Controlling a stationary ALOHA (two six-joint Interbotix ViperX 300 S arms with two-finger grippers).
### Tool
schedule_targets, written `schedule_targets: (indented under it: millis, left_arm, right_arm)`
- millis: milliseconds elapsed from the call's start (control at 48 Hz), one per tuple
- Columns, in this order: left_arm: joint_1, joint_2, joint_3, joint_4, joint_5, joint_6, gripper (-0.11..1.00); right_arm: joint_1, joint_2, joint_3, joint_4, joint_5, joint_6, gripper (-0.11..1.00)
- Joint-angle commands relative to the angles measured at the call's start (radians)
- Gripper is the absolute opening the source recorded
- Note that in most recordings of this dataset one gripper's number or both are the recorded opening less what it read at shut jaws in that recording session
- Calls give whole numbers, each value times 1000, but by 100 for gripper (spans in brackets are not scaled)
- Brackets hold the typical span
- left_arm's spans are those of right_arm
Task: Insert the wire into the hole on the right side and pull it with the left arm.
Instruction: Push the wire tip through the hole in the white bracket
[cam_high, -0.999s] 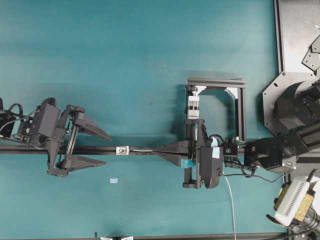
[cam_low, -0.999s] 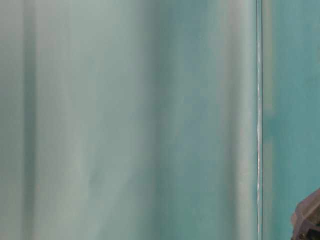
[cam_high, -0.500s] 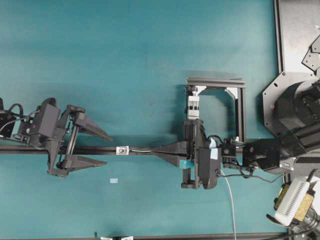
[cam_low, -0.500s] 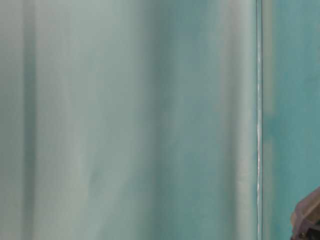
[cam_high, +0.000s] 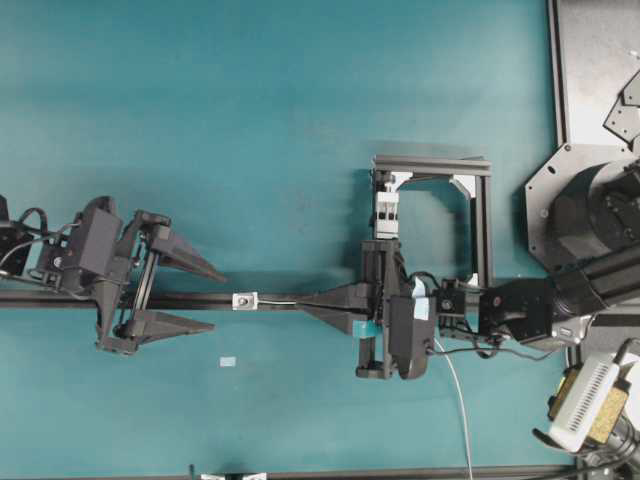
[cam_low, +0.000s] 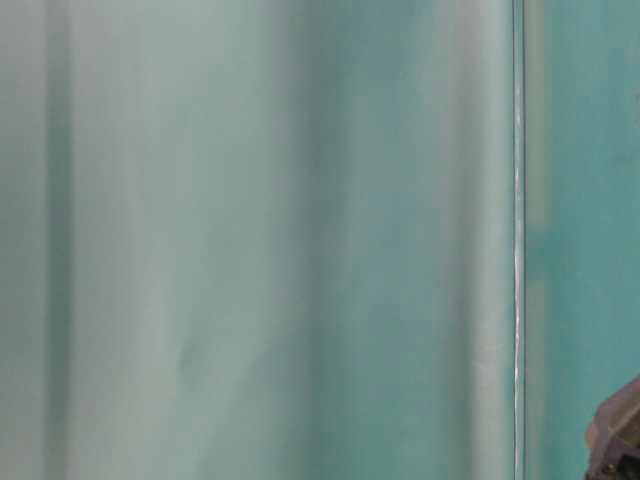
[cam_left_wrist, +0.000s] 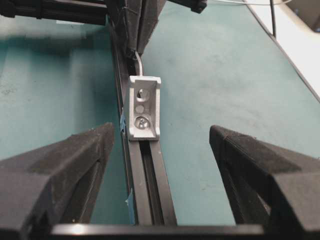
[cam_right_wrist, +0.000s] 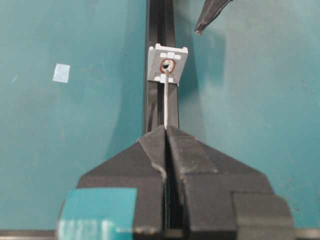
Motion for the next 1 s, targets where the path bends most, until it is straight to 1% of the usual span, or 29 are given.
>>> schedule_targets:
  millis: [0, 625, 812, 979]
  left_arm:
    - [-5, -14, -12, -2, -5, -2, 90]
    - [-3, -11, -14, -2, -2, -2, 90]
    - [-3, -11, -17, -2, -2, -2, 90]
    - [-3, -11, -21, -2, 8, -2, 90]
  right_arm:
    - [-5, -11, -12, 0, -9, -2, 2]
    - [-32, 26, -55, -5, -11, -8, 2]
    - [-40, 28, -67, -20, -11, -14, 2]
    - [-44, 29, -77, -21, -9, -20, 2]
